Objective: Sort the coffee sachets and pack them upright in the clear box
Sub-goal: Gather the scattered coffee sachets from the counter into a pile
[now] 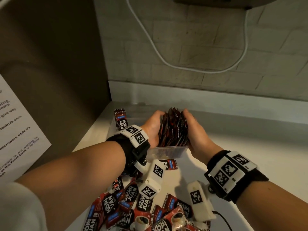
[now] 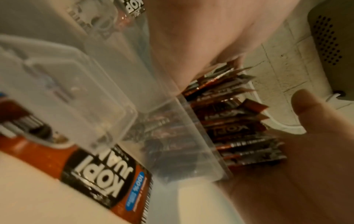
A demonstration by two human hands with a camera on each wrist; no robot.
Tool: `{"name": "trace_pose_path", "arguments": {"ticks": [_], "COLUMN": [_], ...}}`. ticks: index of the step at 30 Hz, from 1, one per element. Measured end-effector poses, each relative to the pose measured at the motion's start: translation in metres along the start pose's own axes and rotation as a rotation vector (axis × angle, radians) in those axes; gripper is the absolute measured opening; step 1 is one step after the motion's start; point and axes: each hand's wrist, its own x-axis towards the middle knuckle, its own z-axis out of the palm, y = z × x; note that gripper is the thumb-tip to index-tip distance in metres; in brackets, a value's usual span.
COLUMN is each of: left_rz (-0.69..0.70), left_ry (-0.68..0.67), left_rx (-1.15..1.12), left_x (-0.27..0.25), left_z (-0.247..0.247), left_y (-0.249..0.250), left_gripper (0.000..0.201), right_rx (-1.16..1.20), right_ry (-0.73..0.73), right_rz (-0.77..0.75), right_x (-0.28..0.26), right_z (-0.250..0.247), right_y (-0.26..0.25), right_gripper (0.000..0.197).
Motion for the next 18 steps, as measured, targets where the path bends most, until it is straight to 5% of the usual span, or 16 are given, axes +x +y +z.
{"name": "trace_pose_path", "arguments": {"ticks": [6,18], "left_rz": [0.058,0.049], "left_ry": [0.072,0.152], "left_rx": [-0.046,-0.051], "left_x": [0.01,0.008], "left_z": [0.017,0.013], "left_y": [-0.004,-0.004], "left_gripper": [0.046,0.051], "right_rx": [0.011,0.02], "right_ry": [-0.033,-0.075], "right_rz": [0.022,0.004], "right_x": [-0.002,-0.009], "right_z": [-0.002,-0.004], "right_y": [-0.001,-0.006], "right_gripper": [0.058,0.05]}}
